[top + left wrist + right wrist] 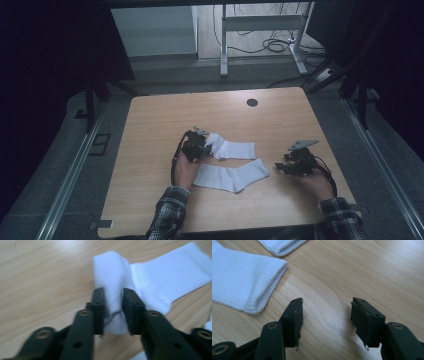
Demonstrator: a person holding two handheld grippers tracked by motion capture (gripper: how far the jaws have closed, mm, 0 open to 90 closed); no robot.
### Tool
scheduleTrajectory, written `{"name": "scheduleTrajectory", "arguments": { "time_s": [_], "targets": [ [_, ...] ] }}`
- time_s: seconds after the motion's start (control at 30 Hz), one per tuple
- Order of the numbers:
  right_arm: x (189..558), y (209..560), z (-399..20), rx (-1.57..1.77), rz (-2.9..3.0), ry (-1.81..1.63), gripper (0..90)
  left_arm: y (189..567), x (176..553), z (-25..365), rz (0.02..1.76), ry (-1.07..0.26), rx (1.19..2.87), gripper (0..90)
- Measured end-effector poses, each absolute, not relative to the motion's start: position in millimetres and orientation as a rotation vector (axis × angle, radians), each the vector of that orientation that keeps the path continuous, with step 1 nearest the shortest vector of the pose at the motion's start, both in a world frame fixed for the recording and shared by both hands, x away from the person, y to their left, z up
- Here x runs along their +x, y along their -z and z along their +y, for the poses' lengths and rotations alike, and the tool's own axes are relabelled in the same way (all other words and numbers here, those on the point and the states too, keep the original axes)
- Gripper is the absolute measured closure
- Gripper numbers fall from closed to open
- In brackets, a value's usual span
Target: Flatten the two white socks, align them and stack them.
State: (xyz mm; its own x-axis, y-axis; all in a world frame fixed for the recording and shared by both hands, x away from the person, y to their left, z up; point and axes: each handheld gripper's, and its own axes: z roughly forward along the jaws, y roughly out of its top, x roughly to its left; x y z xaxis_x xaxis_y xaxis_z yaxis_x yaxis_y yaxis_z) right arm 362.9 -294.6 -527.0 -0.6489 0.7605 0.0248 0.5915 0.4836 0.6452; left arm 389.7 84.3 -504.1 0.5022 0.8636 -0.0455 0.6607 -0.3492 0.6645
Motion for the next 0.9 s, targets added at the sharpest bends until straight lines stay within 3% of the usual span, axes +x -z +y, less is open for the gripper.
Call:
{"name": "scheduleTrajectory", "arguments": {
  "time_s": [0.13,0.47,0.77,0.9],
  "targets": [
    [364.6,522.7,-295.0,1.197,2.472,-0.933,52.5,495.3,387.7,103.9,1.259,-0.403,2.046,50.9],
    [375.3,499.2,-260.1,1.154,2.496,-1.062,78.8,513.0,384.0,125.9,1.289,-0.329,2.043,48.4],
    [400.6,509.6,-215.8,1.144,2.548,-1.079,79.7,535.4,391.0,124.2,1.317,-0.333,2.035,44.1],
    [405.7,519.4,-208.3,1.154,2.566,-1.059,79.0,535.6,392.4,120.3,1.310,-0.384,2.062,46.7]
  ]
}}
